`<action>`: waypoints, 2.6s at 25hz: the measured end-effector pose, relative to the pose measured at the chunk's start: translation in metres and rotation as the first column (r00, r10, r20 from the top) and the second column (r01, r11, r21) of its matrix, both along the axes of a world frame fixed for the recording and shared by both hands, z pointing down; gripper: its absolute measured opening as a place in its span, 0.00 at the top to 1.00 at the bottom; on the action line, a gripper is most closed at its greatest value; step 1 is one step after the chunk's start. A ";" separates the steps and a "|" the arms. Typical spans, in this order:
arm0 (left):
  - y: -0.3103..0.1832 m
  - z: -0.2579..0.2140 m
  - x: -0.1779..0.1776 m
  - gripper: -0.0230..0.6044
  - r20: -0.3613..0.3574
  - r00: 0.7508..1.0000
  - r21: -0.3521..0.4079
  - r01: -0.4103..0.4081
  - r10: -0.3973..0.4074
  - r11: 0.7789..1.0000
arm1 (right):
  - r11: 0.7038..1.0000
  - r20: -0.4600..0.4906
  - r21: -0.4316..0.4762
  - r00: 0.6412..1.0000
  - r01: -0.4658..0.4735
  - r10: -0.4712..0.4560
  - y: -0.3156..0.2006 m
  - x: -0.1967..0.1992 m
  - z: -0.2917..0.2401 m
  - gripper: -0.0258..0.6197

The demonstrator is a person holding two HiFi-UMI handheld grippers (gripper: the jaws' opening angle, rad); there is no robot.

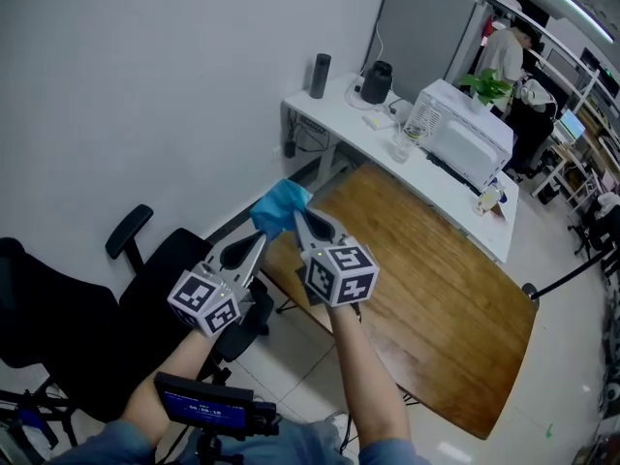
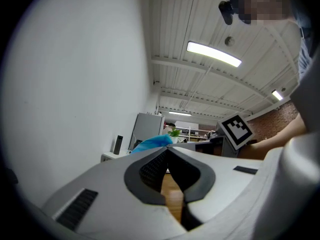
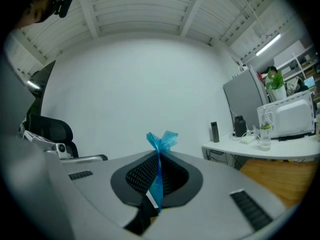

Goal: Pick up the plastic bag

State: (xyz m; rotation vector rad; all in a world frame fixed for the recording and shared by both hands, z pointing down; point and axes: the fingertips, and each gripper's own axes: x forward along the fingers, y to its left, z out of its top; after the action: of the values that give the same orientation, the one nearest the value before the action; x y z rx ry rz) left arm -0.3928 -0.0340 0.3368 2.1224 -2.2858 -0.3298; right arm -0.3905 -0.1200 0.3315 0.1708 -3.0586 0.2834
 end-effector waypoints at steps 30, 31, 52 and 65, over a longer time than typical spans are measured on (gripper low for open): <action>-0.119 0.002 0.273 0.95 0.041 0.957 -0.037 -0.285 0.287 0.958 | 0.963 -0.052 -0.150 0.974 -0.226 0.220 -0.087 0.319 0.050 0.96; -0.122 0.002 0.280 0.95 0.043 0.955 -0.038 -0.293 0.295 0.955 | 0.960 -0.054 -0.157 0.973 -0.230 0.224 -0.088 0.327 0.052 0.96; -0.183 0.036 0.432 0.95 0.042 0.874 -0.128 -0.477 0.485 0.870 | 0.891 -0.158 -0.250 0.924 -0.379 0.348 -0.126 0.500 0.105 0.96; -0.219 0.071 0.526 0.95 0.020 0.814 -0.180 -0.568 0.580 0.803 | 0.846 -0.243 -0.254 0.877 -0.469 0.414 -0.154 0.593 0.154 0.96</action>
State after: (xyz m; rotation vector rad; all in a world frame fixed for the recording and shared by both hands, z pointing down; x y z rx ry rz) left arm 0.1336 -0.2532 0.4075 2.6159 -1.4974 -0.0402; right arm 0.2028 -0.2740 0.4853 0.8405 -2.7087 0.7177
